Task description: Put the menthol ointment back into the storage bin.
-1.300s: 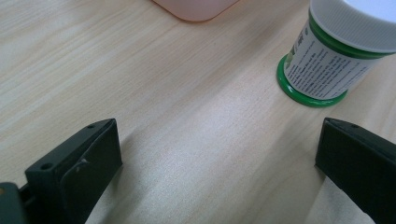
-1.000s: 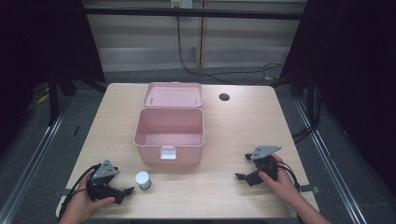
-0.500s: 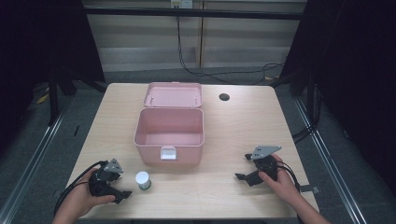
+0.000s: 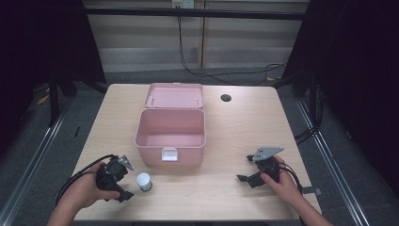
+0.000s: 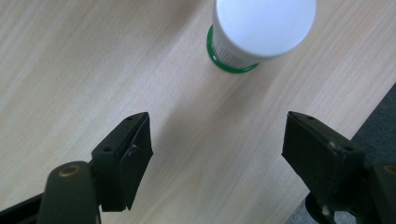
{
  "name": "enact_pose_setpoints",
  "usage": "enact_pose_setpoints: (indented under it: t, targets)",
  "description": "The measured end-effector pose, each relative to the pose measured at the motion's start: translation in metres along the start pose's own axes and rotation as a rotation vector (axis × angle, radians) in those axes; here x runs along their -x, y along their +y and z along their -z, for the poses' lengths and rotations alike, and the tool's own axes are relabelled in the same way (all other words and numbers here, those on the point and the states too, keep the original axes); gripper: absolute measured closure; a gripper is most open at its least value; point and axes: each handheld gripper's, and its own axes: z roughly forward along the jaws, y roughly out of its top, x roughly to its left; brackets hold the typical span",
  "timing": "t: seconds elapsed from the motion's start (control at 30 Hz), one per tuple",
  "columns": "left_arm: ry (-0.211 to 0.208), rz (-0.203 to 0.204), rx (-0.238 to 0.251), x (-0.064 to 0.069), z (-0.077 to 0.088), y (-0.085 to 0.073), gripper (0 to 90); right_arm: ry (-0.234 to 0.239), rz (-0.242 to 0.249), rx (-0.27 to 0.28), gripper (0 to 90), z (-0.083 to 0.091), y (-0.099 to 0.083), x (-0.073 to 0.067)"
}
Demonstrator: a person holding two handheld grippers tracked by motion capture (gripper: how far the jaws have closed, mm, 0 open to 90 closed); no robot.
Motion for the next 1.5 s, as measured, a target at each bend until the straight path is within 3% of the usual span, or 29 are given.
enact_pose_setpoints:
  t: [0.33,0.67,1.0,1.5]
  targets:
    - [-0.013,-0.052,-0.068,0.003,0.001,0.028,26.3,0.0,0.0,0.0,9.9,0.0,0.0,0.0]
    - [-0.021,-0.053,-0.12,0.002,-0.003,0.047,30.3,0.0,0.001,0.0,9.9,0.0,0.0,0.0]
    - [-0.035,-0.046,-0.178,0.002,-0.01,0.057,33.8,0.0,0.0,0.0,9.9,0.0,0.0,0.0]
    - [-0.034,-0.048,-0.182,0.008,-0.01,0.072,38.4,0.0,0.0,0.0,9.9,0.0,0.0,0.0]
